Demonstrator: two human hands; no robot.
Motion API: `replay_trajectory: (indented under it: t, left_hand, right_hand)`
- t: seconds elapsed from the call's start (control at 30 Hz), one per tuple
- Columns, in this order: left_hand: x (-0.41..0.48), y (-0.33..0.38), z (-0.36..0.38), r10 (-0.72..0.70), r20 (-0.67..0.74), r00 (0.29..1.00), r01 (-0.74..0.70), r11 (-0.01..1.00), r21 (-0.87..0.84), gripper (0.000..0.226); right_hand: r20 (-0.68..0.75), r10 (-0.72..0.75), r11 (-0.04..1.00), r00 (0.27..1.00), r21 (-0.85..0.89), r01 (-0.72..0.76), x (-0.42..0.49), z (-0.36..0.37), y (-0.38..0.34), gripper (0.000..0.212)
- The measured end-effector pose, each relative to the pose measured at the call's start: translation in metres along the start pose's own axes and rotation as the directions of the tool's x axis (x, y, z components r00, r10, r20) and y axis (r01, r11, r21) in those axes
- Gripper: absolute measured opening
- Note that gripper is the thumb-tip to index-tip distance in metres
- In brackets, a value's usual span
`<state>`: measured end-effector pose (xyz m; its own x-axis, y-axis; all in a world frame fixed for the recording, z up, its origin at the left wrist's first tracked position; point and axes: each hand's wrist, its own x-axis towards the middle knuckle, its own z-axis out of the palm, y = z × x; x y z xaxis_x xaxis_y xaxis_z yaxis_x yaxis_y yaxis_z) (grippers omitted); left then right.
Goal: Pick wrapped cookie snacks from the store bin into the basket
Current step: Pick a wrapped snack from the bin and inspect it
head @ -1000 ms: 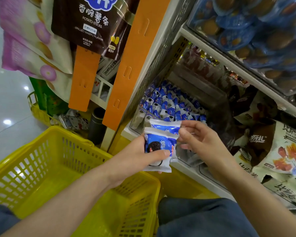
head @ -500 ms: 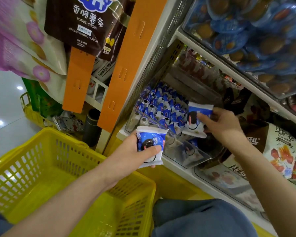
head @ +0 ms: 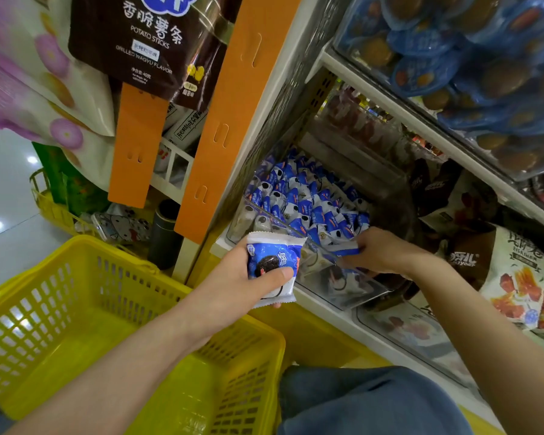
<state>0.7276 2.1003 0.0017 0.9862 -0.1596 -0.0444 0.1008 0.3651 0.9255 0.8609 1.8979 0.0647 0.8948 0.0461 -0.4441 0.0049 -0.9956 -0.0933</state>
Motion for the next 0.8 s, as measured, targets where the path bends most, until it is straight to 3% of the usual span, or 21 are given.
replay_trajectory:
  t: [0.27, 0.47, 0.63, 0.8]
  left_hand:
    - [0.001, -0.001, 0.0, -0.009, -0.023, 1.0, 0.009, 1.0, 0.009, 0.033]
    - [0.003, -0.004, 0.001, -0.033, -0.033, 0.999, 0.034, 0.998, 0.052, 0.032]
    - [0.002, -0.004, 0.003, -0.047, -0.05, 0.998, 0.051, 0.995, 0.084, 0.032]
    - [0.003, -0.007, 0.003, -0.09, -0.084, 0.992, 0.098, 0.991, 0.09, 0.034]
  right_hand:
    - [-0.236, -0.006, 0.96, 0.972, 0.27, 0.072, 0.024, 0.016, -0.006, 0.027]
    - [-0.216, 0.016, 0.95, 0.976, 0.307, 0.052, 0.028, 0.02, -0.008, 0.038]
    - [-0.36, -0.049, 0.968, 0.932, 0.213, 0.134, 0.032, 0.026, -0.013, 0.032]
    - [-0.147, -0.018, 0.925, 0.989, 0.373, 0.072, 0.024, 0.017, -0.009, 0.041]
